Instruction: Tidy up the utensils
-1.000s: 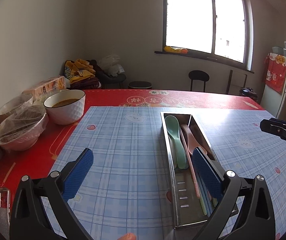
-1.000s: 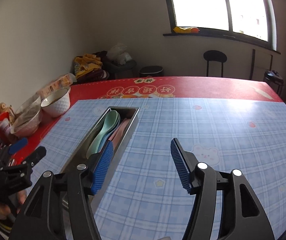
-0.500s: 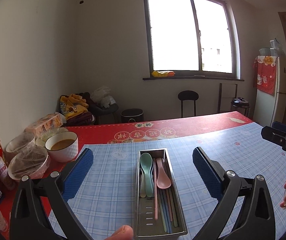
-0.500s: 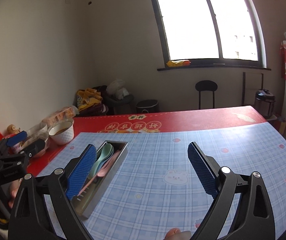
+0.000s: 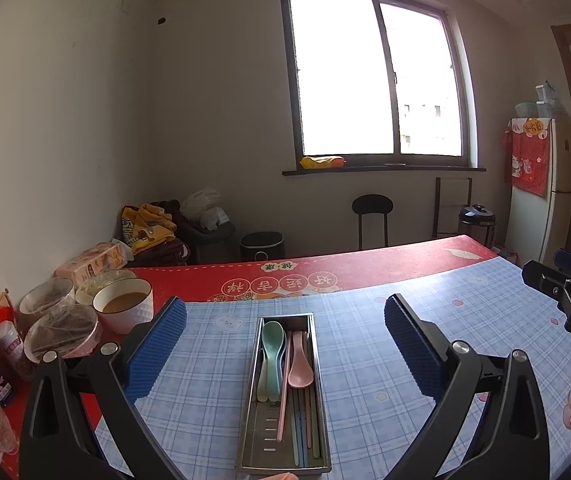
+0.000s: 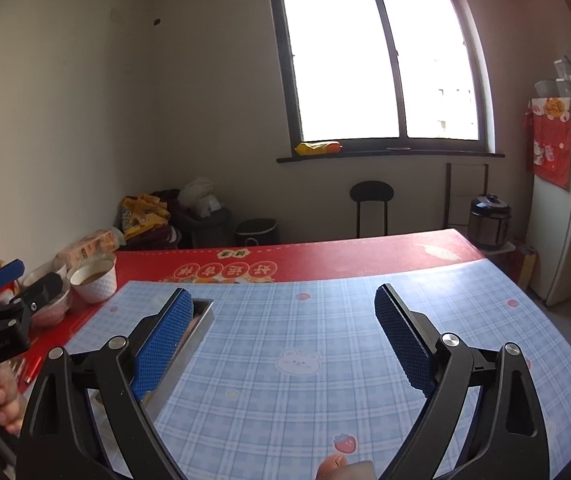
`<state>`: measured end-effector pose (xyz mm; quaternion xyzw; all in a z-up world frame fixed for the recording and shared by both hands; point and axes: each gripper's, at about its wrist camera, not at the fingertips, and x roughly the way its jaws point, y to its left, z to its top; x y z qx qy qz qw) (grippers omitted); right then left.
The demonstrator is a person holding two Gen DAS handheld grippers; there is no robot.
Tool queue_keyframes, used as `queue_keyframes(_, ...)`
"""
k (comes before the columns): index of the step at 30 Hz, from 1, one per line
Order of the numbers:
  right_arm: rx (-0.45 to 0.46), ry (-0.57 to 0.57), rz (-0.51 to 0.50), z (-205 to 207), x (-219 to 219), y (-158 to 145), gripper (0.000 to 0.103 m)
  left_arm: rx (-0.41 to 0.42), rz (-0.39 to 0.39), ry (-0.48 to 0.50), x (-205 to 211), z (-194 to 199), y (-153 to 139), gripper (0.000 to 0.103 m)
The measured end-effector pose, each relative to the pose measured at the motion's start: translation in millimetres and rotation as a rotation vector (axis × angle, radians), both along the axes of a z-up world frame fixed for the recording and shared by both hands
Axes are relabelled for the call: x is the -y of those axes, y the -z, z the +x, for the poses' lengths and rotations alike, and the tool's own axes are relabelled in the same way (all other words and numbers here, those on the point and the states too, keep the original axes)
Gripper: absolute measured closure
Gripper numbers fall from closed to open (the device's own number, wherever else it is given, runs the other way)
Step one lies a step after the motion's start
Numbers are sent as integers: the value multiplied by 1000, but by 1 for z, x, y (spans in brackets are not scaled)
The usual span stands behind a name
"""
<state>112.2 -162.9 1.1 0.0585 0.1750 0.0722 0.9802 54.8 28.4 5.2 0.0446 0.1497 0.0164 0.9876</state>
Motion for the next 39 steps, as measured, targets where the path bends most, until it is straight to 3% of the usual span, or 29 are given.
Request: queue_keyframes(39,-8,54,-20,0,0,2,14,-4,-2,16,5,-2,8,6)
